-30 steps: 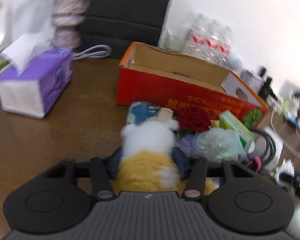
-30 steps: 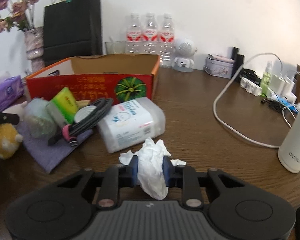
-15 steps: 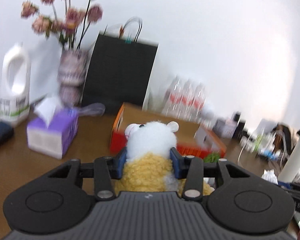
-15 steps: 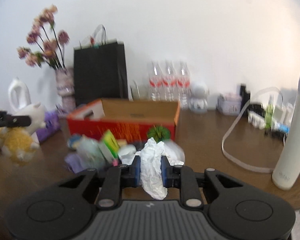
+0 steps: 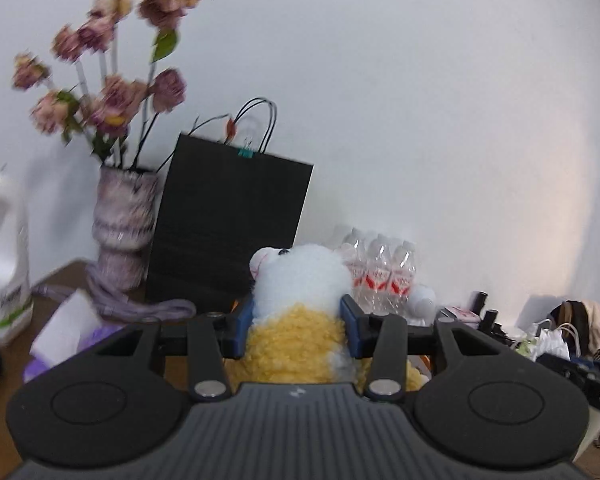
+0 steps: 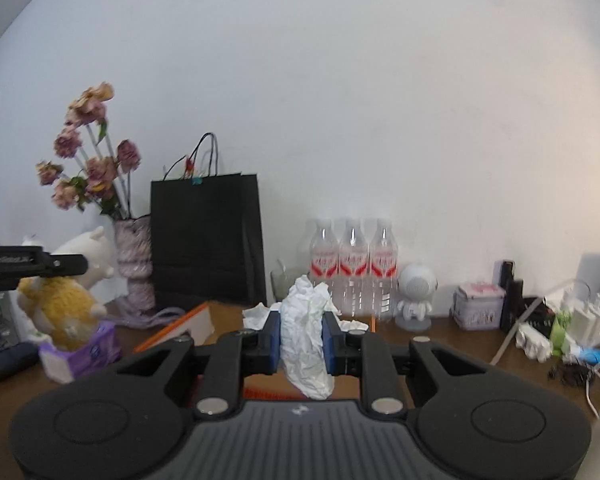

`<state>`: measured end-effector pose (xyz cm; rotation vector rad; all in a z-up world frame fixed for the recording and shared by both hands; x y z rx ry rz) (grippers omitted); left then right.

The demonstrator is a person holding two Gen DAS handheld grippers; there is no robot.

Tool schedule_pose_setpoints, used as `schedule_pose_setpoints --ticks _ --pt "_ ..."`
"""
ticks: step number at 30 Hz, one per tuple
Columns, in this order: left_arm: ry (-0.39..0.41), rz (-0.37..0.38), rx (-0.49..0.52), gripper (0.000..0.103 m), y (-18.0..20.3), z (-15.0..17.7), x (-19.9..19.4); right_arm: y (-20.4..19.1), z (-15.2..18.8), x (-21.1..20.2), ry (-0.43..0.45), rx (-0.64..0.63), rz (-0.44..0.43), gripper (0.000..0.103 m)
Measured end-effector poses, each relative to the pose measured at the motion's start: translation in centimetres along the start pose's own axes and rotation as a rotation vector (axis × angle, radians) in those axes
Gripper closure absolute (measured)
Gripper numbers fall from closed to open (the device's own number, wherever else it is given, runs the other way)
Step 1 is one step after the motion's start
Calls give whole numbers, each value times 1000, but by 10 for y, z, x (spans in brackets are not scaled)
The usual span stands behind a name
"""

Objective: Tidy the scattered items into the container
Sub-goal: 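Carry the tissue into the cardboard box and open the right tool while the left carries the plush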

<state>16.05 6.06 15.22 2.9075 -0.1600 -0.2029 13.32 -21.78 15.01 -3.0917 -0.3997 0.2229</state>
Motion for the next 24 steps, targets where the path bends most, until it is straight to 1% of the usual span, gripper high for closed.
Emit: schedule_pose_setpoints --ticks 1,3,5,6,9,11,12,15,18,19,20,21,23,24 --pt "-10 4 8 58 1 -4 14 4 -4 14 -10 0 2 84" --pt "-60 10 10 58 -1 -5 50 14 -9 48 -52 11 1 84" --pt "-135 16 13 58 -4 2 90 22 -11 85 -110 30 -13 83" --pt "-171 -2 19 58 -7 9 107 24 -8 103 -149 36 -20 83" --pt "-306 -23 65 58 -10 42 155 26 11 153 -286 38 -41 83" --pt "-417 -37 69 57 -16 71 183 31 30 190 -385 71 -45 83" --pt "-451 -49 71 57 -20 82 192 35 39 206 -425 86 -41 83" --pt "-528 -107 109 57 -30 113 210 44 69 254 -537 114 -11 83" --pt "-581 -125 125 58 -34 136 211 51 93 287 -612 150 20 82" --pt "-576 -115 157 56 -32 140 210 51 99 293 -621 156 32 78" --pt "-570 -120 217 56 -28 143 207 50 107 297 -627 140 47 73" --pt "-564 -132 259 57 -27 146 204 47 114 299 -630 116 58 72" --pt "-562 -142 272 58 -26 147 202 45 123 300 -649 90 62 71" --pt "-572 -148 252 59 -26 147 200 47 123 300 -652 96 69 70"
Point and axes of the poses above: each gripper's, at about its wrist camera, not at the fingertips, and x roughly the way its jaws point, y to its right, z to its underside, the point moved 9 cm from there along x, roughly the way its jaws point, and after that the axes turned 5 degrees about y, right-handed, at the moved point
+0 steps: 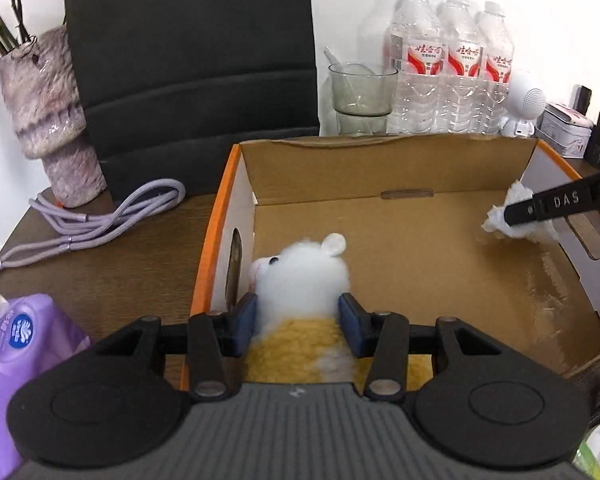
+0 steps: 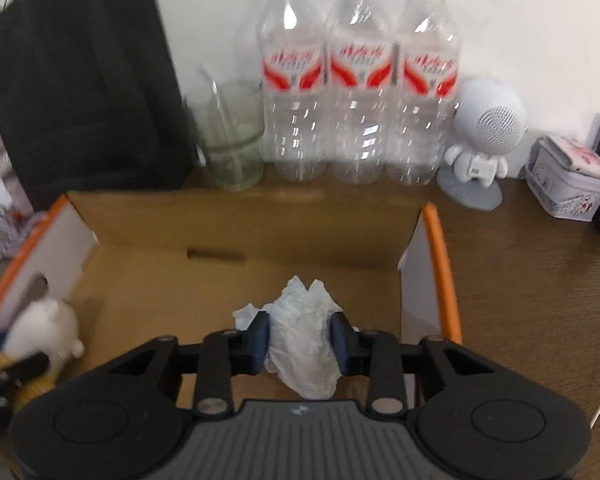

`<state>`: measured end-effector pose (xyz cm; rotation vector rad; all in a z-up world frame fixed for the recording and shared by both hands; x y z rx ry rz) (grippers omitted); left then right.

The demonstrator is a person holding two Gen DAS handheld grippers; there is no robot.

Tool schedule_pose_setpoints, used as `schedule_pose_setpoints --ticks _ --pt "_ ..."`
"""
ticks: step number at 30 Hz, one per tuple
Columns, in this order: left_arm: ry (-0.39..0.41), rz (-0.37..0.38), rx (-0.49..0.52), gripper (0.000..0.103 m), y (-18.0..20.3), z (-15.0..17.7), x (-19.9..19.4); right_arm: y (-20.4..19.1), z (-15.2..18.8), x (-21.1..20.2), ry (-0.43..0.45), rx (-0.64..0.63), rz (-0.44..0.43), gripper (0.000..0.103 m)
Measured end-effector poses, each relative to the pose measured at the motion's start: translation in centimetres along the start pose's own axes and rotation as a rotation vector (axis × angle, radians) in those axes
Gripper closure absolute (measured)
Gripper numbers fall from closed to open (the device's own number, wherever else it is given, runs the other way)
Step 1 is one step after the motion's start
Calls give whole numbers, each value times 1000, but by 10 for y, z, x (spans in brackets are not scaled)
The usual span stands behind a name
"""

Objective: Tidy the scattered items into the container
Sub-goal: 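Carry the tissue into the cardboard box and open the right tool while the left carries the plush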

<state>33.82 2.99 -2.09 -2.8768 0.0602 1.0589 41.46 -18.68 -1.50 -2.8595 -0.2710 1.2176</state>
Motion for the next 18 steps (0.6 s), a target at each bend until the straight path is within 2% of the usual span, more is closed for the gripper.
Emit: schedule_pose_setpoints --ticks 3,4,6,7,8,9,10,14,16,18 --pt "-37 51 -41 57 8 1 -3 7 -3 3 0 -34 41 65" --pt "-40 42 -26 57 10 1 -2 8 -2 5 -11 -57 66 53" --pt "-52 31 -16 53 12 2 -1 2 1 6 -18 -104 58 37" --pt "-64 37 -26 46 13 2 -1 -2 3 5 -26 -113 42 22" --pt "-79 50 -49 41 13 1 -1 -5 4 4 -37 -116 26 16" --pt "-93 65 -74 28 13 0 -3 -6 4 2 -47 -109 20 17" --pt "-103 80 -94 21 13 -1 -6 -6 3 -1 -52 -98 19 17" --pt "-62 83 -132 14 5 -20 -34 -2 -6 -26 -42 -48 -16 15" --pt "-58 90 -147 6 1 -28 -48 -5 -7 -44 -45 -39 -42 13" --pt "-65 88 -157 6 -2 -33 -62 -7 -5 -64 -55 -36 -56 13"
Point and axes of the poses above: each gripper's, at about its wrist camera, not at the fingertips, and x roughly the way its jaws point, y to its right, z to its underside, the point moved 9 cm from there along x, roughly the way its jaws point, and after that the axes turned 5 degrees about y, right-handed, at the moved point
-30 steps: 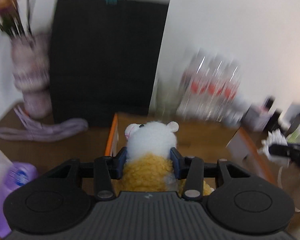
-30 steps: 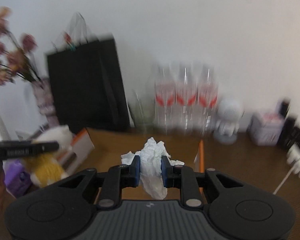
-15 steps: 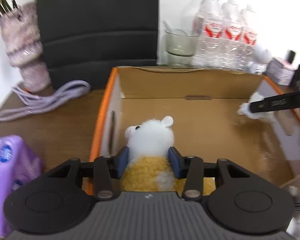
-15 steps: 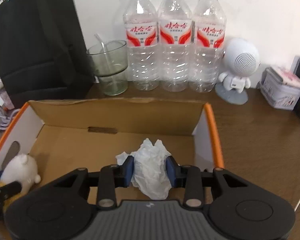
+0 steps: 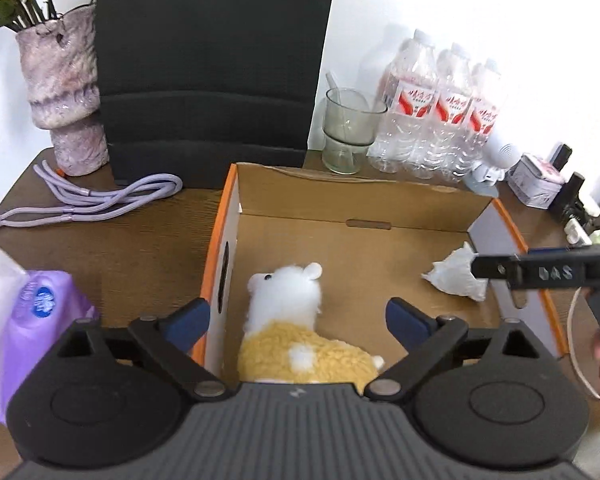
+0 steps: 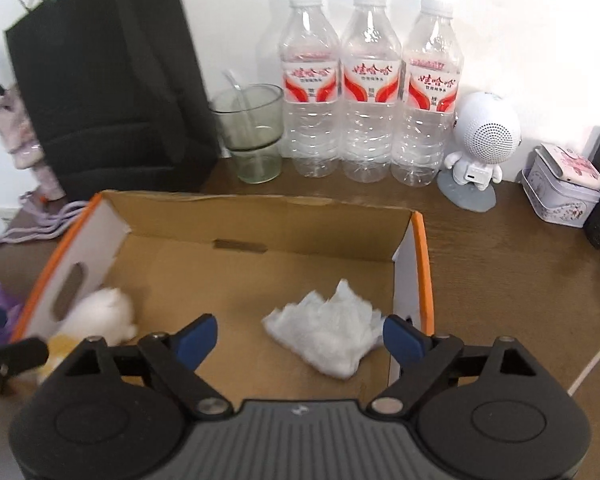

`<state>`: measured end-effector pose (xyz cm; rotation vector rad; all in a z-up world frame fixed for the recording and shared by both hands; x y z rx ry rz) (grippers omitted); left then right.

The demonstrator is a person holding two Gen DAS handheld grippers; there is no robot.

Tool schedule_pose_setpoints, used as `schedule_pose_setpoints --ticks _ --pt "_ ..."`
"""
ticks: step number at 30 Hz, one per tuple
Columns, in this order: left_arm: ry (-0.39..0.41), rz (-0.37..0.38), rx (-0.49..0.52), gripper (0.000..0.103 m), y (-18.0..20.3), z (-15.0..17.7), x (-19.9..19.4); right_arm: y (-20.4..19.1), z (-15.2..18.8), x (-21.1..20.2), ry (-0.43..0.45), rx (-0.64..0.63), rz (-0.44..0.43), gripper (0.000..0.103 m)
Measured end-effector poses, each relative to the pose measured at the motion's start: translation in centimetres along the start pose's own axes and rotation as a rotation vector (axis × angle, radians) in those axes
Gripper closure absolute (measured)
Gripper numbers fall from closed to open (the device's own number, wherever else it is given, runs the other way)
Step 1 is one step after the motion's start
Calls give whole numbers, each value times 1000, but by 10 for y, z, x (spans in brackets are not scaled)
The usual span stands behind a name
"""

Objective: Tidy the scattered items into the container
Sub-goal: 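Carry the tissue into the cardboard box and open the right tool while the left carries the plush, then release the plush toy into the box with the left tool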

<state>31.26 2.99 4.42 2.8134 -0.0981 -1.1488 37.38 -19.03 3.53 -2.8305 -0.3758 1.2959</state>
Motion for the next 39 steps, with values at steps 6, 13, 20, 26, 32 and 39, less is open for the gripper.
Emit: schedule_pose_setpoints --ticks 6,13,20,26,32,39 --pt "232 -34 4 0 0 -1 -75 -25 12 -89 193 -33 -6 12" --pt "546 19 119 0 24 42 -136 -46 66 -164 505 -94 -23 6" --pt "571 28 72 0 26 78 -163 -50 108 -190 547 -60 -19 5" --pt "568 85 129 0 19 166 -204 -47 200 -228 607 -108 -25 3" --pt "573 87 214 0 20 276 -243 -42 295 -265 627 -96 -12 1" --pt "566 66 240 0 14 296 -248 -45 322 -268 592 -69 -40 1"
Point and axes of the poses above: each gripper's, at about its wrist camera, not at the fingertips, and x roughly the way its jaws point, y to its right, z to its underside, the point moved 9 cm from there along x, roughly the way its jaws point, and after that the axes turned 5 degrees about y, right-handed, at the moved point
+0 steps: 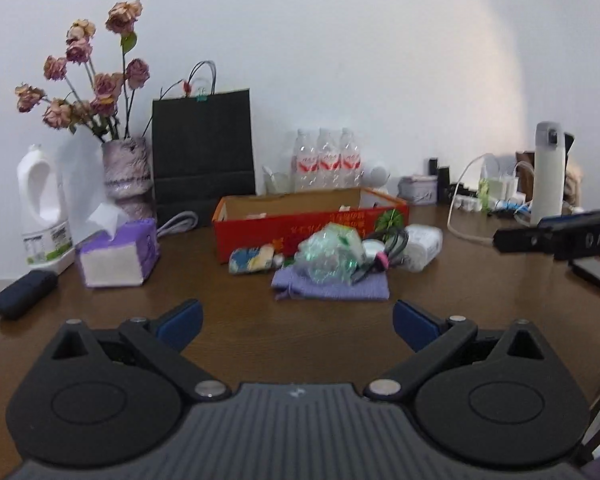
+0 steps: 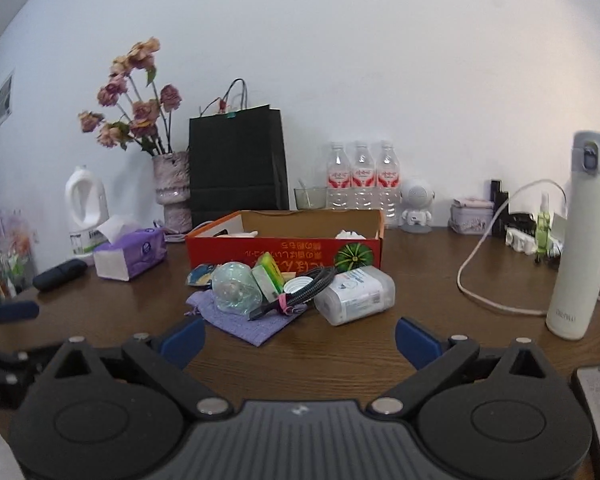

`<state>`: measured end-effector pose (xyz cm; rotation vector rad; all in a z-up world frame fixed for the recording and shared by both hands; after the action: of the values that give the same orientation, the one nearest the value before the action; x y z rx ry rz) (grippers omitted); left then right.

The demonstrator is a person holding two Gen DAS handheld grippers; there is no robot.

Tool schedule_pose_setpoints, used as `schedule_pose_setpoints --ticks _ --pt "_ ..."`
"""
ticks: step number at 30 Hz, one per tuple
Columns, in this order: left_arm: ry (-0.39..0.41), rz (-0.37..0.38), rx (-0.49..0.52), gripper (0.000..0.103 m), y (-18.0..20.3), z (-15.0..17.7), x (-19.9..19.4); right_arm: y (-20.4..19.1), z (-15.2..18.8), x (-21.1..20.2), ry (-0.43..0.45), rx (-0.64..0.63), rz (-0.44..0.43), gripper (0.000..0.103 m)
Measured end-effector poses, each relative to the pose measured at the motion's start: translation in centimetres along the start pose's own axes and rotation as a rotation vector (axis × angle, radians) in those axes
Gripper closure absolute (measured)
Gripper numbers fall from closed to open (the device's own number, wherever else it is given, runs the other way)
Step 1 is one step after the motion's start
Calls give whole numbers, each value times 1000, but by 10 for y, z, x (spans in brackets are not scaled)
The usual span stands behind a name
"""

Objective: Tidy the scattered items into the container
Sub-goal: 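Release the plush toy into the box with the left tool, then grasp the plastic bag with the left tool while the right tool grasps the green tissue pack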

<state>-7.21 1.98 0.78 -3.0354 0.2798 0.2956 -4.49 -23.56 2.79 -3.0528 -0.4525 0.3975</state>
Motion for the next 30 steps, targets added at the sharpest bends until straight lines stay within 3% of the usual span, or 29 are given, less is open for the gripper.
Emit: schedule_pose_setpoints --ticks 6,8,10,12,16,17,18,19,20,23,26,30 --pt "-10 24 3 0 -4 -28 73 4 -5 52 -62 15 7 5" --pt "-34 80 10 0 0 -33 109 3 -10 73 -82 8 -19 11" --pt "-120 154 8 0 4 -26 150 2 -16 92 -91 1 -32 12" --pt "-206 155 -22 0 2 -20 187 2 -24 113 -90 0 -43 13" --pt "-274 199 -156 12 -6 -13 227 -1 -34 151 -101 9 -77 16" --pt "-295 218 -192 16 -7 -8 233 -2 -36 160 -107 12 -86 17" --pt "-326 228 -224 30 -10 -1 238 -4 -37 169 -115 16 -94 17" --pt "-349 237 -259 49 -12 5 241 -6 -37 178 -124 21 -102 19" --pt "-351 256 -294 58 -13 7 240 -10 -36 188 -136 25 -113 19" --pt "-315 271 -329 63 -22 0 229 -21 -31 211 -178 13 -129 24" --pt "-298 233 -374 66 -40 -7 214 -36 -27 226 -213 18 -169 32" --pt "-258 156 -426 66 -68 -12 186 -53 -14 241 -277 -39 -171 51"
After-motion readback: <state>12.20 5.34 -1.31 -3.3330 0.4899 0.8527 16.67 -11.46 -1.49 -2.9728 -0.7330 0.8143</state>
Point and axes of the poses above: each gripper's, at about its wrist camera, not at the fingertips, and x roughly the way its jaws point, y to its right, z to its underside, the point moved 9 cm from there along x, roughly the way its jaws point, and after that the axes turned 5 degrees about y, right-handed, at the moved point
